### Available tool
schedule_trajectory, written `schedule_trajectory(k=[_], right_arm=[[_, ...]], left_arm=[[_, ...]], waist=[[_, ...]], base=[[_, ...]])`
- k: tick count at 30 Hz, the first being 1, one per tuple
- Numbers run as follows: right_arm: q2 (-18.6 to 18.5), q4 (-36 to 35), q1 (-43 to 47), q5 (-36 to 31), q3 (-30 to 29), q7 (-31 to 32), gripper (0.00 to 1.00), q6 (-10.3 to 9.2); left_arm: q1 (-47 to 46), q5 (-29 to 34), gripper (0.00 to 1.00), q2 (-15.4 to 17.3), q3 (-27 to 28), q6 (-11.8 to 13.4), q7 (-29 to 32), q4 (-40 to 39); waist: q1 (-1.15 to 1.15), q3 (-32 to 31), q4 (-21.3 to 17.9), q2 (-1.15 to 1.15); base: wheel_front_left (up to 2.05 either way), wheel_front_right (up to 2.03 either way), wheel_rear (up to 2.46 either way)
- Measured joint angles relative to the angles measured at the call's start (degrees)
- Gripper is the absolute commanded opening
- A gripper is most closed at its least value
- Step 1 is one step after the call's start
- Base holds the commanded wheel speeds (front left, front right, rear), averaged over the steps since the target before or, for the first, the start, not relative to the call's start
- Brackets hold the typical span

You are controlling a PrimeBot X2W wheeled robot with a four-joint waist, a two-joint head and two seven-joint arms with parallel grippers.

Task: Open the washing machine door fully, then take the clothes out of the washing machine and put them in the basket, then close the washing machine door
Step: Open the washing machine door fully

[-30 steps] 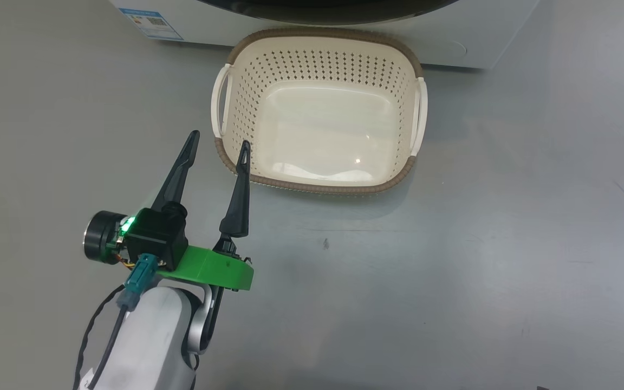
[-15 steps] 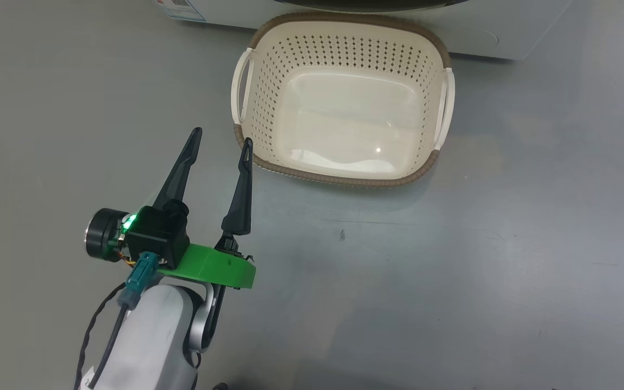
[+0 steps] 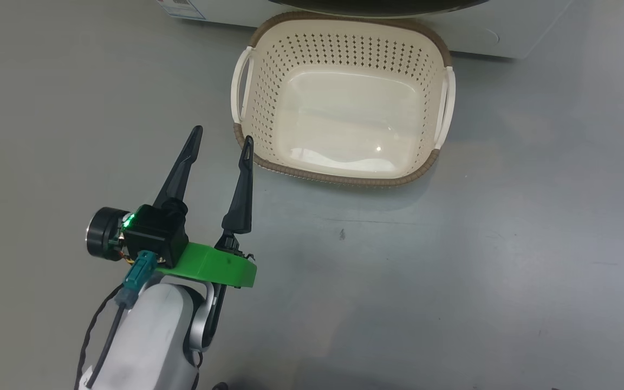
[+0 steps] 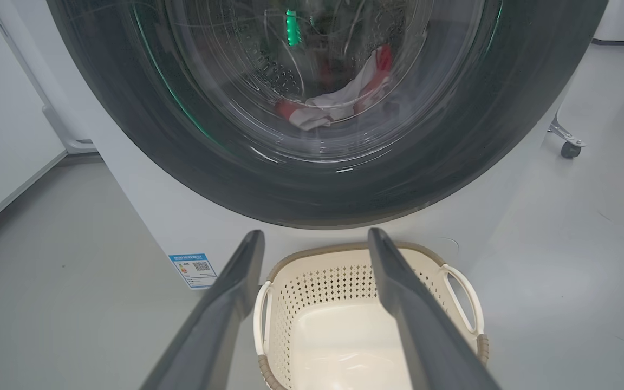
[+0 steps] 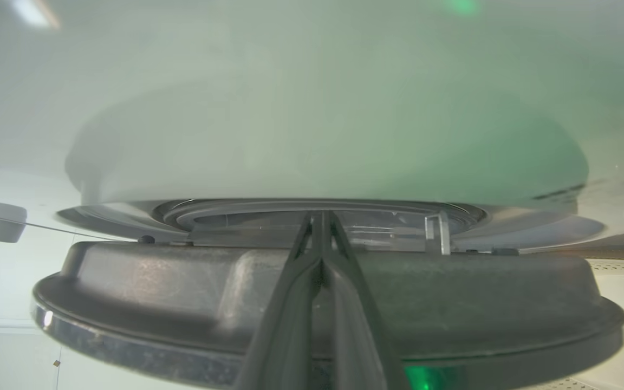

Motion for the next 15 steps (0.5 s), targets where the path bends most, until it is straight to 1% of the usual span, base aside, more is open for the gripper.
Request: schedule_trajectory(k=[2,8,10,15], right_arm=[[-0.01,0.11,0.01,0.01,0.08,0.3,0.0,0.04],[0.15,0.93,0.1,0.57,0.44,1.44,0.0,1.15],[0.35,1.27,0.35,0.71,0.55,1.79,0.0,2.0],[0.6,1.6,1.33,1.33,0.71,2.97,0.0,3.18]], left_arm=[[-0.01,-0.13,1.0,0.0,-0.04,0.0,0.0,0.0],[-0.1,-0.34,1.0,-0.01,-0.09,0.01,0.0,0.01],[-0.29,-0.34,1.0,-0.01,-0.09,0.01,0.0,0.05],[-0.57,-0.33,1.0,-0.01,-0.08,0.01,0.0,0.15]], waist=[[0.0,-0.03,-0.06,0.0],[0.0,-0.29,-0.51,0.0],[0.0,-0.46,-0.8,0.0],[0.0,-0.84,-1.28,0.0]], base=[[0.0,0.0,0.0],[0.0,0.0,0.0],[0.0,0.0,0.0],[0.0,0.0,0.0]])
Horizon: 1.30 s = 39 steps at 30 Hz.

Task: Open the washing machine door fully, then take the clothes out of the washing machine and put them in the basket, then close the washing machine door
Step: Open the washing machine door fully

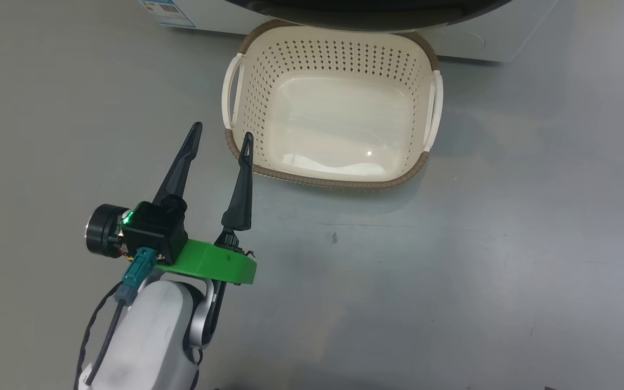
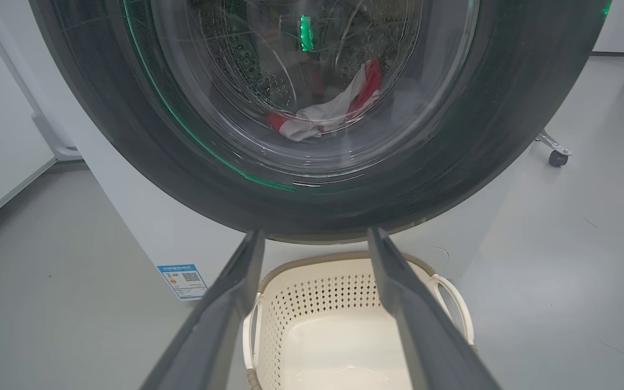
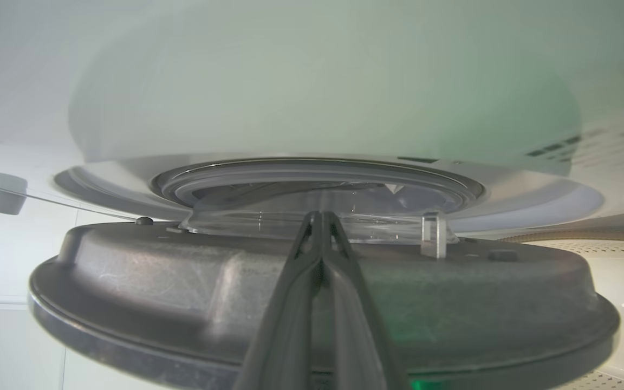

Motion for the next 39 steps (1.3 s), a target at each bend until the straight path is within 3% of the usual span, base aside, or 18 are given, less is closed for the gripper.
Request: schedule_trajectory(k=[23,39], right_arm=[[3.78,1.7,8.62,3.56,1.56,4.78,0.0,5.89],[5.31,1.9,16.23,4.69,3.98,7.73,0.0,7.35]], left_arm=[[0.09,0.01,1.0,-0.01,0.8,0.04,0.0,1.86],[2.61,0.0,1.0,0.0,1.15,0.05,0.0,3.88]], waist=[[0.0,-4.7,-2.64,0.0],[0.0,-10.22,-2.59,0.0]], base=[[0.0,0.0,0.0],[0.0,0.0,0.0]])
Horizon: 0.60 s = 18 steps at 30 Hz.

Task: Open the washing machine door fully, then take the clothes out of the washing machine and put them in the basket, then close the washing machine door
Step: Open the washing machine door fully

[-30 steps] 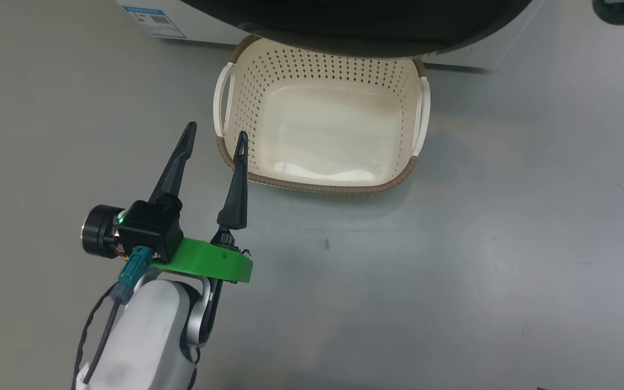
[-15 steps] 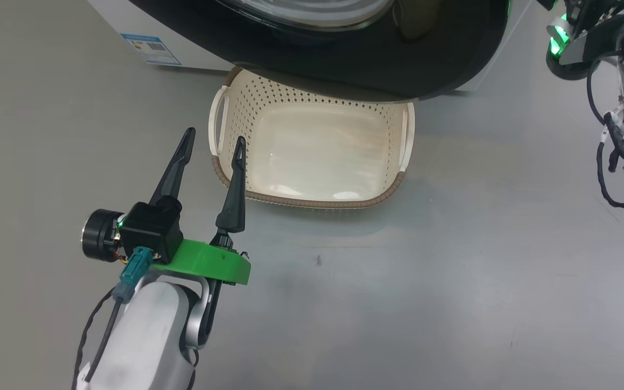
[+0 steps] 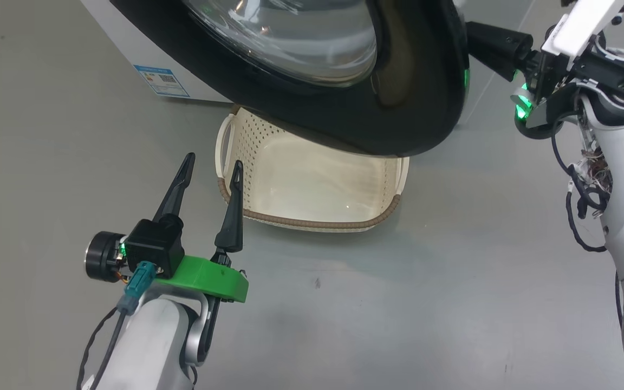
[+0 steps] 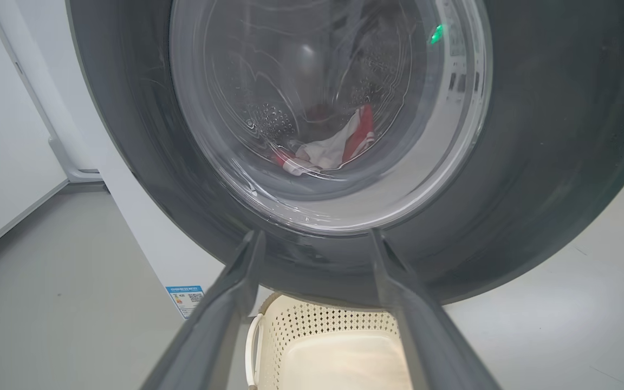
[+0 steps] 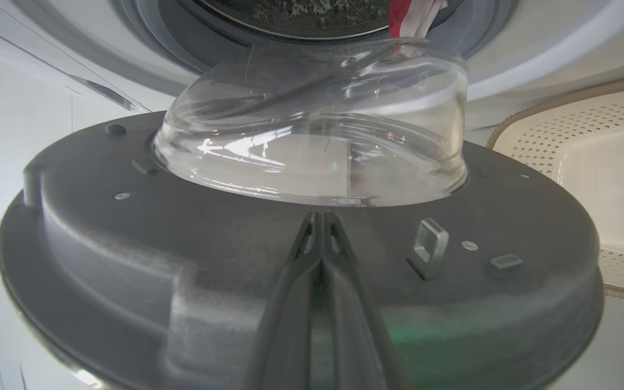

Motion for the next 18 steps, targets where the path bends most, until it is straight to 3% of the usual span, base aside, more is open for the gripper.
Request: schedule_trajectory(k=[18], right_arm=[[4.44,-2.24,7.16,0.21,3.98,3.16,0.0,0.56]], left_arm=[[3.82,0.0,1.0,0.02,1.1,0.0,0.0,1.32]], waist=[[0.0,-6.34,1.71,0.0]], base=[[0.0,0.0,0.0]])
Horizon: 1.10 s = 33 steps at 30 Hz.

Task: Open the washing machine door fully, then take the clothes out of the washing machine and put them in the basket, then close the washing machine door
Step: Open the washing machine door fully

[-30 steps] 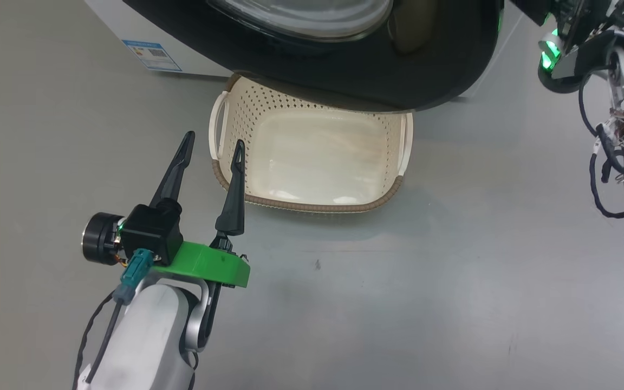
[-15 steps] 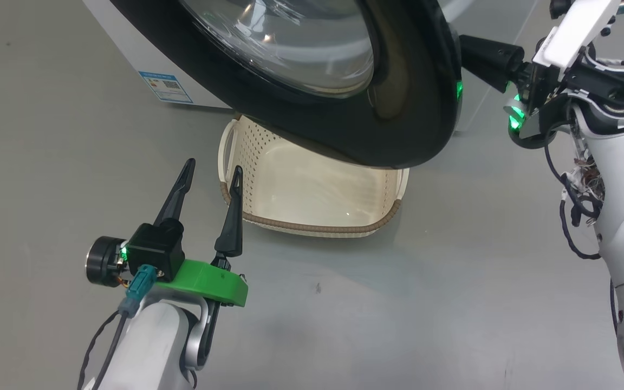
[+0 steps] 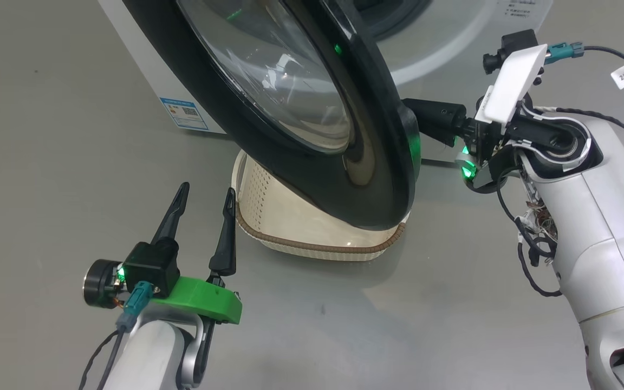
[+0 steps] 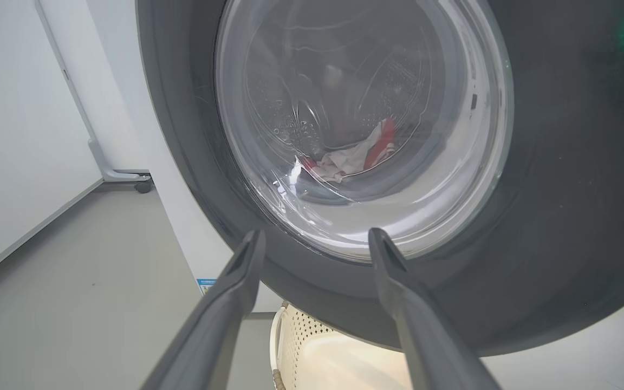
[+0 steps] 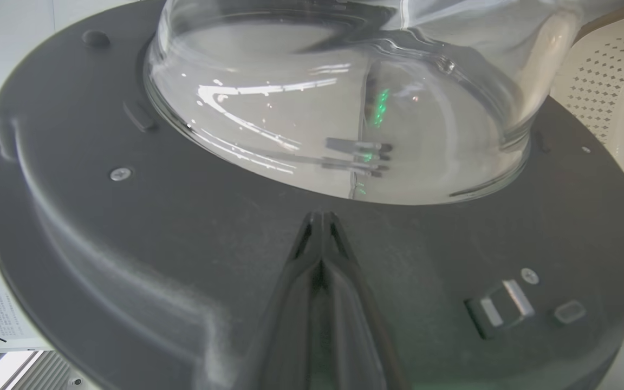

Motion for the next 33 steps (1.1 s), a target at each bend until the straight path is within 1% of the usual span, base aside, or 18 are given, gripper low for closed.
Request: schedule_trajectory(k=[13,20,33], right_arm=[[1.69,-2.56,4.95,1.6,2.22,1.44,0.0,0.02],[1.91,-3.55,7.06,2.44,3.14,1.44,0.0,0.19],[2.81,-5.81,10.35,3.75,7.42,1.68,0.0,0.45]], left_arm=[[2.54,0.0,1.0,0.01,0.98,0.0,0.0,0.56],[3.32,0.0,1.0,0.02,0.93,-0.01,0.0,0.86],[4.99,0.01,1.0,0.07,1.4,-0.07,0.0,1.25]], waist=[[0.0,-3.21,1.55,0.0],[0.0,-4.41,2.6,0.0],[0.0,-6.61,4.72,0.0]], base=[[0.0,0.0,0.0],[0.0,0.0,0.0],[0.0,0.0,0.0]])
